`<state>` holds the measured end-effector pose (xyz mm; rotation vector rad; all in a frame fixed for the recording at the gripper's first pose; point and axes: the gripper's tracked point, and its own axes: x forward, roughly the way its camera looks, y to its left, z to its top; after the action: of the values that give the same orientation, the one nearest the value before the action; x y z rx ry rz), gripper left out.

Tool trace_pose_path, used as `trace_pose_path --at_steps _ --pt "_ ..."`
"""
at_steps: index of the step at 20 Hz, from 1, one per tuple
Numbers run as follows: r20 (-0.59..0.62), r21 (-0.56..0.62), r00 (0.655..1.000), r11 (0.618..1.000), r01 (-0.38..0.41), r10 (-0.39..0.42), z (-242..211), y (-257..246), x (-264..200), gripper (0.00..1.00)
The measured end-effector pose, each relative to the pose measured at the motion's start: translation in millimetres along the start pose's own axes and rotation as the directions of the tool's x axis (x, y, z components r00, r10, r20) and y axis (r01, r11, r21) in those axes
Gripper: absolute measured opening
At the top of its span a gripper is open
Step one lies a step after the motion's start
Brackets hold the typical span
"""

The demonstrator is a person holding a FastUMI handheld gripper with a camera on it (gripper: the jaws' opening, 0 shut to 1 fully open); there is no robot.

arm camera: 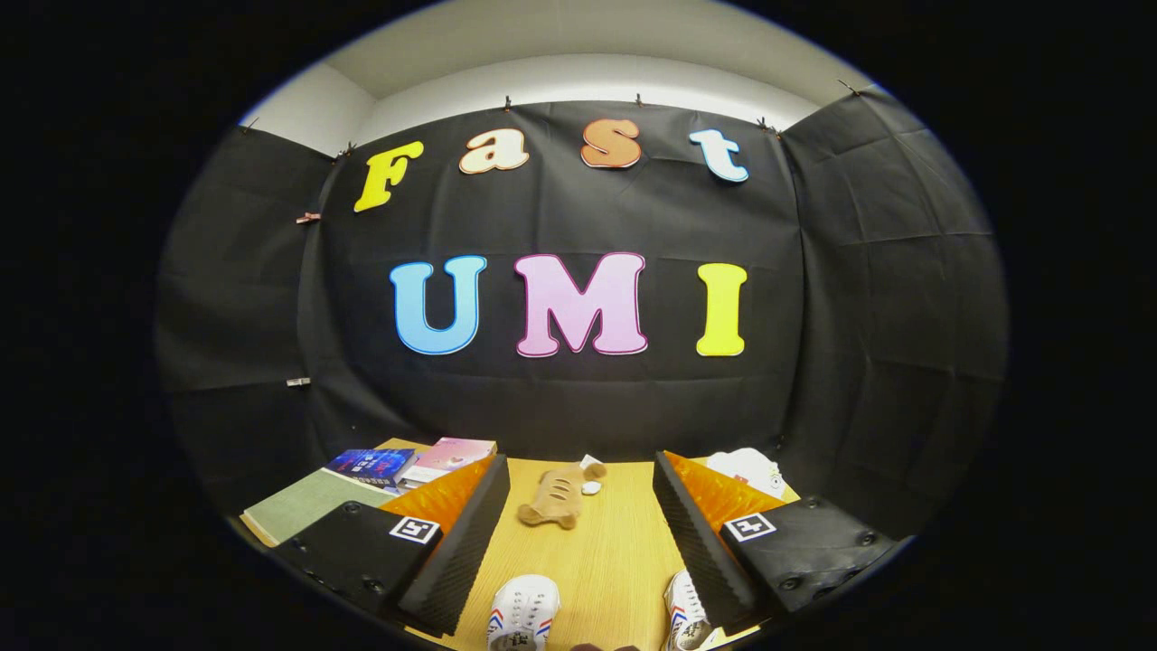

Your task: Open the storage box then place both shoes into the box .Put the left shoe in first, then the right shoe, with the right side of both shoes facing outward in a uniform manner.

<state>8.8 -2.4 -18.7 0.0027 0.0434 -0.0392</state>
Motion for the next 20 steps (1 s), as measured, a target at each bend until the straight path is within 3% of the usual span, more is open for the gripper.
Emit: trace_pose_path --at_steps 14,20 --pt "-0.075 0.02 0.997 1.0 0.018 -0.016 -29 2 5 0.98" --pt "-0.122 0.034 0.992 0.999 -0.019 0.023 -54 16 10 0.97"
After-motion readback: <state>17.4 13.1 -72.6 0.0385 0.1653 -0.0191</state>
